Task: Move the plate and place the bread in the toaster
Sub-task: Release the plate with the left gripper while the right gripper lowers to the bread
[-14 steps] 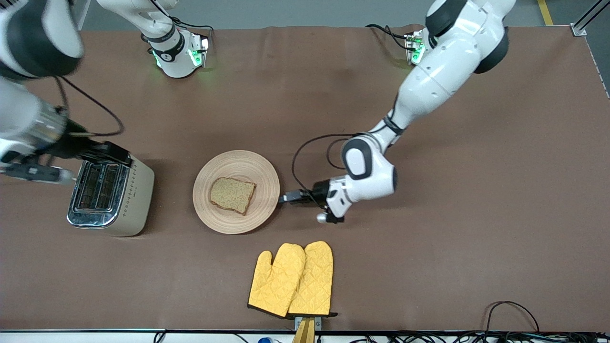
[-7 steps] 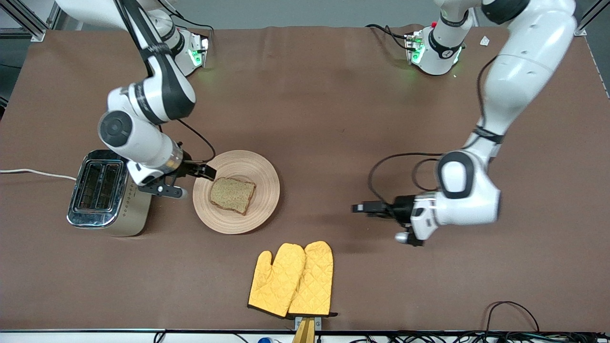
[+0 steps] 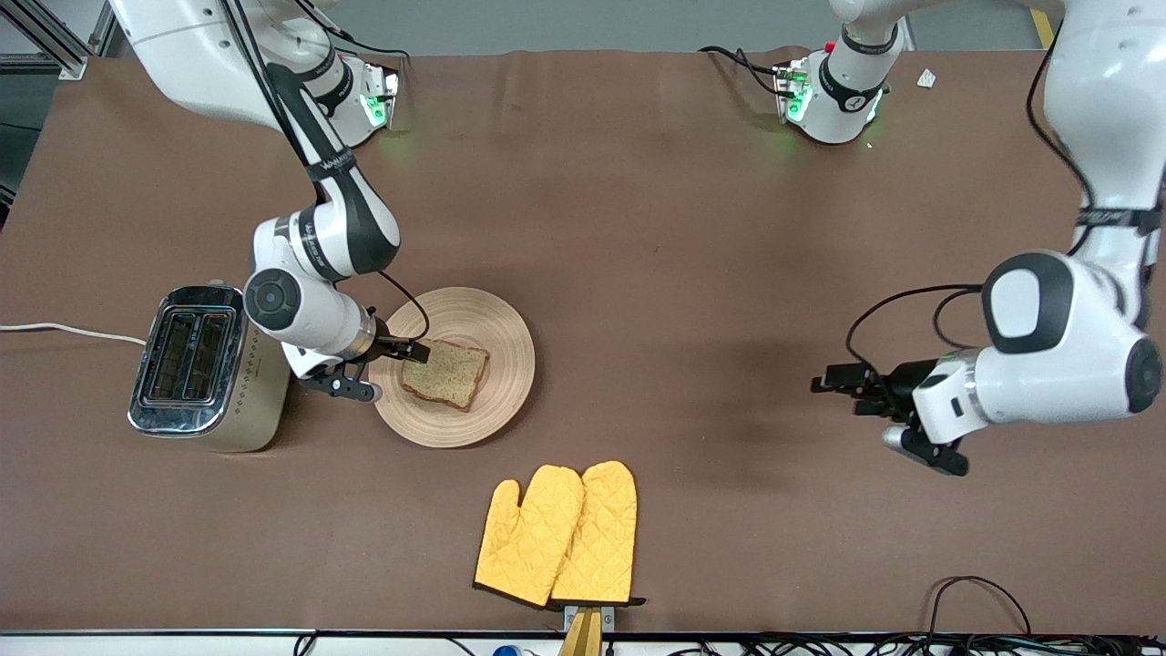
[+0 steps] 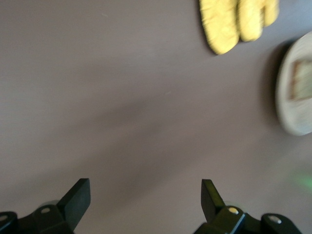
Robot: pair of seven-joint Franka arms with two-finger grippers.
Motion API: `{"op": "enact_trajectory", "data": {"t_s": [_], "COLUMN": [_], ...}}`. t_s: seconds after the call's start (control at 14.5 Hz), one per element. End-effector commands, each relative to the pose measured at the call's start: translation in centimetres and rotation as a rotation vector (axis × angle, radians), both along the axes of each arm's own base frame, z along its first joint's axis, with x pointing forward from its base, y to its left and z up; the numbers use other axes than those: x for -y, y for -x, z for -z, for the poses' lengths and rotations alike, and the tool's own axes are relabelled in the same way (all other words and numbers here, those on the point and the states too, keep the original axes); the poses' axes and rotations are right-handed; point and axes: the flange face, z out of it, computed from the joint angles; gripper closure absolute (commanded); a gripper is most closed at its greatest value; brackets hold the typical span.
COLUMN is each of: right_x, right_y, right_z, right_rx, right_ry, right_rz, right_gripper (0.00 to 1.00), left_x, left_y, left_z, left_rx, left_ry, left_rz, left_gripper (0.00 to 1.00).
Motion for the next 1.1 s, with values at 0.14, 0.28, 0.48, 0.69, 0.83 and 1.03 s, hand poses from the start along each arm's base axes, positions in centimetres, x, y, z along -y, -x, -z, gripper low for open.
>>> {"op": "enact_trajectory", "data": {"t_s": [0.14,0.28,0.48,0.69,0.83,1.03], "right_x": [-1.0,-1.2,-1.9,-1.8,-1.9,-1.8], "right_y": [0.1,0.1,0.4,0.3,0.4,0.4], "right_z": [2.6,2.8,3.4,4.0,4.6,4.6], "right_rx": [-0.007,-0.012,-0.012,-0.008,-0.011,-0.011], "right_ry": [0.005,0.004,0.004,0.003,0.005,0.005], "right_rz": [0.068,0.086,0.079,0.083,0.082,0.084], "right_gripper": [0.02,0.07,0.12,0.23,0.25,0.29], "left_x": [-0.2,-0.3,0.0,0.9,1.6,1.8], "left_y": [4.7,8.0,11.7,14.3,15.7,16.0], "left_z": [-12.5,-16.5,-21.3,-22.8,-22.6,-23.0], "left_rx": [0.069,0.009,0.032,0.095,0.160,0.191], "left_ry": [-0.259,-0.322,-0.374,-0.398,-0.410,-0.410], "left_rz": [-0.037,-0.132,-0.293,-0.311,-0.315,-0.306], "left_gripper": [0.00,0.00,0.00,0.00,0.00,0.00]}}
